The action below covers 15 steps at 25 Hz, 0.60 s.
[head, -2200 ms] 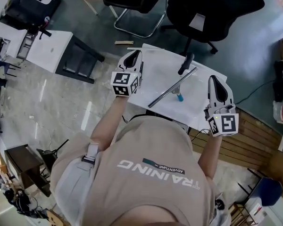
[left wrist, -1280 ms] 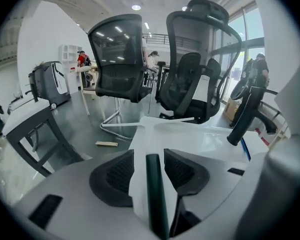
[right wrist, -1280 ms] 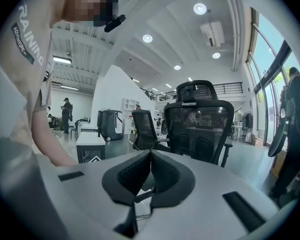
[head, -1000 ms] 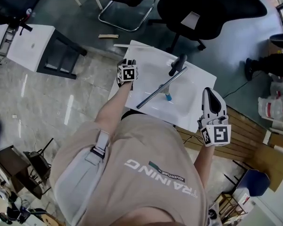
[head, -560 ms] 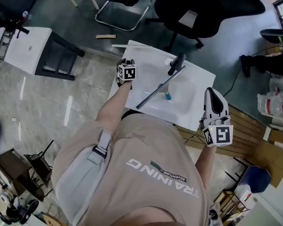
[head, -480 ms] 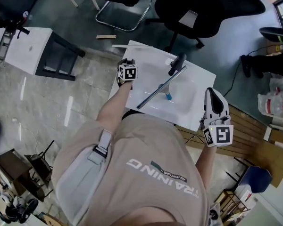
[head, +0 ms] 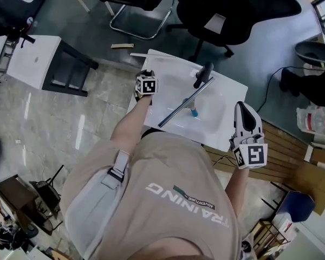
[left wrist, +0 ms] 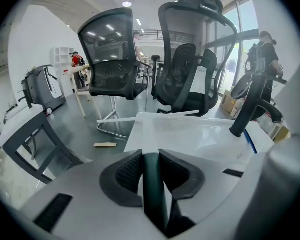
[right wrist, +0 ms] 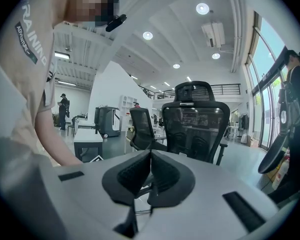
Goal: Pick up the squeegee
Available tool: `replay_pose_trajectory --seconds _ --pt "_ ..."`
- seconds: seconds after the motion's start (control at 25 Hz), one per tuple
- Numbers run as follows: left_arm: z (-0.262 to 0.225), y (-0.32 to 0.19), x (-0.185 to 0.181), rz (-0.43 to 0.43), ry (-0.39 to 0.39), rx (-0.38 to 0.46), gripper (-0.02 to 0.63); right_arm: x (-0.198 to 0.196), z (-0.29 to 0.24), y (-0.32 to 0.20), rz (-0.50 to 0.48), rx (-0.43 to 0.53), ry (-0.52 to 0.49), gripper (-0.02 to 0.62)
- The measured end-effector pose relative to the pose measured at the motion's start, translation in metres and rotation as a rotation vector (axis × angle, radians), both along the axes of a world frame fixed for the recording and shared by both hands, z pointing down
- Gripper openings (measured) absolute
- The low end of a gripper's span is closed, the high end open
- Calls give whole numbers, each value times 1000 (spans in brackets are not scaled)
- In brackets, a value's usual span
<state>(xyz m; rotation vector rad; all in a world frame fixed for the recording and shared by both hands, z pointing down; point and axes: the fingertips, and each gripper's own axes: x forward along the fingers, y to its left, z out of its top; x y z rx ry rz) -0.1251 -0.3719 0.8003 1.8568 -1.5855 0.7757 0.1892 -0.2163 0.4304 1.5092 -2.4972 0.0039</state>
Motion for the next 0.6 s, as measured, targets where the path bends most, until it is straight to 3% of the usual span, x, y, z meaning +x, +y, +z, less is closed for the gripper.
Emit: replay_pose_trajectory --seconds 0.6 --pt "-93 -6 14 121 34 222 98 -9 3 -1 -24 21 -39 32"
